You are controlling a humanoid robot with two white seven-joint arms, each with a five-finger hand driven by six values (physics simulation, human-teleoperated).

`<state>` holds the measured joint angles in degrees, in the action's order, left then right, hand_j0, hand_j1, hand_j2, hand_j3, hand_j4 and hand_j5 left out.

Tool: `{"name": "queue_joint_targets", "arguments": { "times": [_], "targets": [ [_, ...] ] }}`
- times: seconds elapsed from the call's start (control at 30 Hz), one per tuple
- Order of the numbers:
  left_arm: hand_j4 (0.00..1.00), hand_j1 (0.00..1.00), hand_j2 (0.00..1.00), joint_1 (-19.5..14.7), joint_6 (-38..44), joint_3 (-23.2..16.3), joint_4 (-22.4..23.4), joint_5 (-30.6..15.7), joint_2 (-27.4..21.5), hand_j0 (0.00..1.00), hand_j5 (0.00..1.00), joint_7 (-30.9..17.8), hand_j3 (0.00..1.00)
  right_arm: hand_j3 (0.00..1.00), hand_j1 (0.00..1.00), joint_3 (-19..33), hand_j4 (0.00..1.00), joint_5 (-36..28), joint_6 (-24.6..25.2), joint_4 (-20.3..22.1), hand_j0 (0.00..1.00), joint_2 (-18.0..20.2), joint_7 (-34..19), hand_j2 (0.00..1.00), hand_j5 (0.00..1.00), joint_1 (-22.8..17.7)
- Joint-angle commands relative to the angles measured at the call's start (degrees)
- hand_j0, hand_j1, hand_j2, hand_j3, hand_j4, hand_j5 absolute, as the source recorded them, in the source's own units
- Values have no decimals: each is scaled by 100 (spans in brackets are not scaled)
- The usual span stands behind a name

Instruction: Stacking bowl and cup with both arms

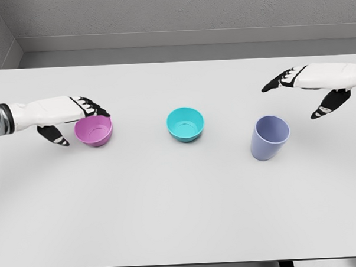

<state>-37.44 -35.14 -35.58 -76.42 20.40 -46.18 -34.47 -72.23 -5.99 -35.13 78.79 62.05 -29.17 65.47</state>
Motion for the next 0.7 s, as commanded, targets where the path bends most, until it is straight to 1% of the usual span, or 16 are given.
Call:
{"name": "queue_joint_targets", "arguments": {
  "times": [0.0, 0.17, 0.2, 0.23, 0.37, 0.47, 0.6, 0.67],
  "targets": [
    [100, 100, 100, -9, 14, -10, 57, -19, 109, 100, 100, 2, 100, 100, 100, 7, 100, -25, 13, 49, 100, 0, -9, 100, 100, 0],
    [100, 100, 100, -26, 14, -10, 189, -10, 171, 100, 100, 2, 100, 100, 100, 33, 100, -7, 13, 40, 100, -8, -53, 100, 100, -70],
    [100, 100, 100, -62, 14, -10, 259, 42, 180, 100, 100, 2, 100, 100, 100, 60, 100, -7, 13, 14, 100, -8, -273, 100, 100, -96],
    [100, 100, 100, -62, 14, -10, 303, 78, 197, 100, 100, 2, 100, 100, 100, 68, 100, -7, 13, 5, 100, -8, -343, 100, 100, -96],
    [100, 100, 100, -141, 14, -10, 479, 86, 215, 100, 100, 11, 100, 100, 100, 77, 100, -7, 13, 23, 100, -8, -370, 100, 100, -88],
    [100, 100, 100, -150, 14, -10, 514, 95, 355, 100, 100, 2, 100, 100, 100, 77, 100, -7, 13, 49, 100, -26, -370, 100, 100, -131],
    [100, 100, 100, -176, 14, -19, 523, 148, 382, 100, 100, 2, 100, 100, 100, 77, 100, -16, 13, 339, 100, -8, -361, 100, 100, -131],
    [100, 100, 100, -176, 14, -19, 523, 148, 373, 100, 100, 2, 100, 100, 100, 77, 100, -16, 13, 357, 100, -26, -361, 100, 100, -123]
  ]
}}
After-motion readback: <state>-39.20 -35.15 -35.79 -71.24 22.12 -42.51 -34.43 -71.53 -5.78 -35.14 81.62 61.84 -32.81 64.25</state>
